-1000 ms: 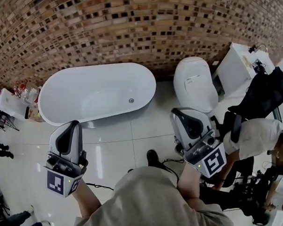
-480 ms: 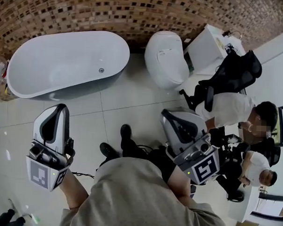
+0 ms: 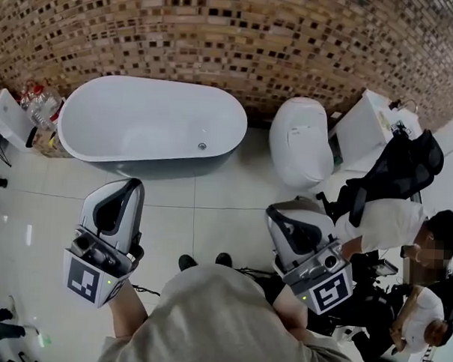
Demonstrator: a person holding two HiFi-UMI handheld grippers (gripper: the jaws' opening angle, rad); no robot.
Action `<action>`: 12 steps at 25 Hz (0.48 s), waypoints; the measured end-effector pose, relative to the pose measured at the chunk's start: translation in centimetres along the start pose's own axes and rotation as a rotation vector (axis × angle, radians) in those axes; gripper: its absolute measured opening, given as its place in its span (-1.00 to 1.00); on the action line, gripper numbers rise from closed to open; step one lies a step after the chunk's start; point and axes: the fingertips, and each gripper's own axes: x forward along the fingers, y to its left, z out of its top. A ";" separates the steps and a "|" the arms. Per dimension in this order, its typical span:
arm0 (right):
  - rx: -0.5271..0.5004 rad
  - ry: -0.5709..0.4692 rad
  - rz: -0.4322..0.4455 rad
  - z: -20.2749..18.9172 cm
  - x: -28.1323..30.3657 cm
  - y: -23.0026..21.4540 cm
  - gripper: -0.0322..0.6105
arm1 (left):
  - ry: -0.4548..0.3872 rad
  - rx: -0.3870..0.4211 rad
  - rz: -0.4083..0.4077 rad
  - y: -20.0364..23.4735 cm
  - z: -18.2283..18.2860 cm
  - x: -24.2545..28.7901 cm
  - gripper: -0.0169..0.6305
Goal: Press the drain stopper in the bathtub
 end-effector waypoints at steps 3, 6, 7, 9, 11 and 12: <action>0.040 -0.053 -0.021 0.6 -0.7 -1.5 -0.86 | 0.001 0.029 -0.020 -0.9 1.0 1.1 -0.92; 0.046 -0.065 -0.055 1.0 -2.0 -2.6 -0.86 | 0.000 0.036 -0.051 -2.3 1.2 2.4 -0.92; 0.046 -0.068 -0.064 1.3 -2.6 -2.9 -0.86 | -0.002 0.034 -0.060 -2.8 1.3 2.9 -0.92; 0.053 -0.081 -0.075 1.7 -3.7 -3.7 -0.86 | 0.001 0.031 -0.078 -3.9 1.1 3.7 -0.92; 0.067 -0.094 -0.089 1.8 -4.6 -4.5 -0.86 | 0.014 0.033 -0.096 -4.9 0.8 4.4 -0.92; 0.074 -0.095 -0.095 1.7 -5.0 -4.8 -0.86 | 0.020 0.034 -0.101 -5.3 0.6 4.6 -0.92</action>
